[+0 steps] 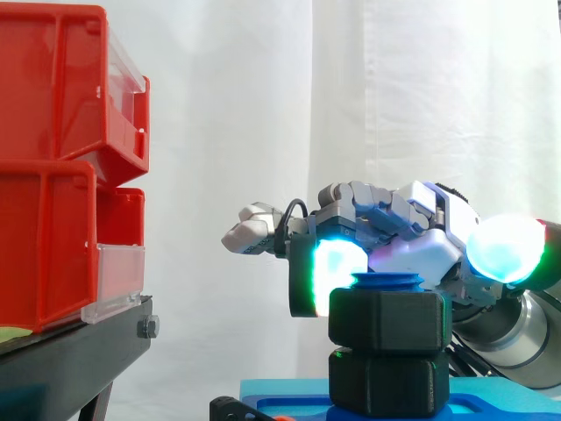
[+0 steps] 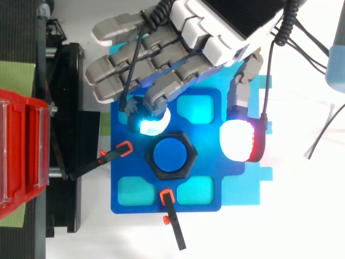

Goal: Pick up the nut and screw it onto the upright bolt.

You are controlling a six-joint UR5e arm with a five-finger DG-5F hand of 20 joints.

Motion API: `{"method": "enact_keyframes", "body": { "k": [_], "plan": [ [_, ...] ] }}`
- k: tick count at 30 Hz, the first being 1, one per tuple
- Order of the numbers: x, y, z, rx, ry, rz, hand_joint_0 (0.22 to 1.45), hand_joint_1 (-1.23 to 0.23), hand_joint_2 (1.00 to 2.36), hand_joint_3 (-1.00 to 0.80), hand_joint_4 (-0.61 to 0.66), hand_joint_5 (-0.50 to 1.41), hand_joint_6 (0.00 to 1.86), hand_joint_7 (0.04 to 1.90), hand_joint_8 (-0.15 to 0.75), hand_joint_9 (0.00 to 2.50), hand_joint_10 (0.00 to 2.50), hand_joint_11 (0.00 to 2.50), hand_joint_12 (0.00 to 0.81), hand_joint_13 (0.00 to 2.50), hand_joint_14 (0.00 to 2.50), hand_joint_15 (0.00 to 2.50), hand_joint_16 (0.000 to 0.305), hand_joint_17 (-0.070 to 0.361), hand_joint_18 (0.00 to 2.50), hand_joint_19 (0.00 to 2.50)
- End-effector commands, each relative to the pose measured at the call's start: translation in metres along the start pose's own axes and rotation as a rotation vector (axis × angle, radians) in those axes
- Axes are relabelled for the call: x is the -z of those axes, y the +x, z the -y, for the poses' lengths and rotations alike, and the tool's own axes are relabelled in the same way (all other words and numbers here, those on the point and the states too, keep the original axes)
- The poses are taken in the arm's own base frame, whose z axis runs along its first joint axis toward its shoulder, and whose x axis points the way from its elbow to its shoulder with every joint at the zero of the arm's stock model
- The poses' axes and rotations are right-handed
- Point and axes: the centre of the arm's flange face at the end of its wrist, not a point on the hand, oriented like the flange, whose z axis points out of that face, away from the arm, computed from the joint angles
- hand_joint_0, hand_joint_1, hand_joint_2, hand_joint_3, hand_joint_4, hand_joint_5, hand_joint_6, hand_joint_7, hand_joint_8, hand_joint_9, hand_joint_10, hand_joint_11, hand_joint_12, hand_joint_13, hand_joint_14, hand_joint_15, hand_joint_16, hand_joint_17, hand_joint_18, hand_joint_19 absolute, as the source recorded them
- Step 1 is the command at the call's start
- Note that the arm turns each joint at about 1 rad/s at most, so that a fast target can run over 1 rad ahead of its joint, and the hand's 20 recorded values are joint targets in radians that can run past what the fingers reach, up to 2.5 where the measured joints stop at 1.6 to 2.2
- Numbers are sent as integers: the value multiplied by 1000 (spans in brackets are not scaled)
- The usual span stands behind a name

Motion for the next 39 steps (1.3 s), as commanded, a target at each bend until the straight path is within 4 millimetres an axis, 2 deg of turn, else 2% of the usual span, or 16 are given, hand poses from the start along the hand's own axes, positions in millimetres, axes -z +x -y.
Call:
{"method": "enact_keyframes", "body": {
  "k": [1,16,27,32,33,39],
  "plan": [
    [1,0,0,1,1,1,418,-306,1000,-500,279,-109,517,1316,297,540,0,0,324,309,0,0,37,84,0,0],
    [4,-5,2,5,-4,-4,428,-318,1000,-500,267,-88,550,1309,302,616,0,0,311,354,0,0,35,78,33,0],
    [1,-15,5,11,-24,-11,437,-333,1000,-500,267,-53,588,1265,298,708,0,0,295,413,0,0,32,72,87,0],
    [-1,-21,6,11,-33,-11,440,-332,1000,-500,267,-59,501,1355,297,722,0,0,294,408,0,0,31,71,79,0],
    [0,-22,7,10,-32,-10,438,-327,1000,-500,272,-79,502,1267,292,706,0,0,298,392,0,0,32,72,66,0],
    [-4,-27,7,10,-44,-12,427,-274,1000,-500,290,-131,503,1072,273,603,0,0,322,274,0,0,37,83,0,0]
  ]
}}
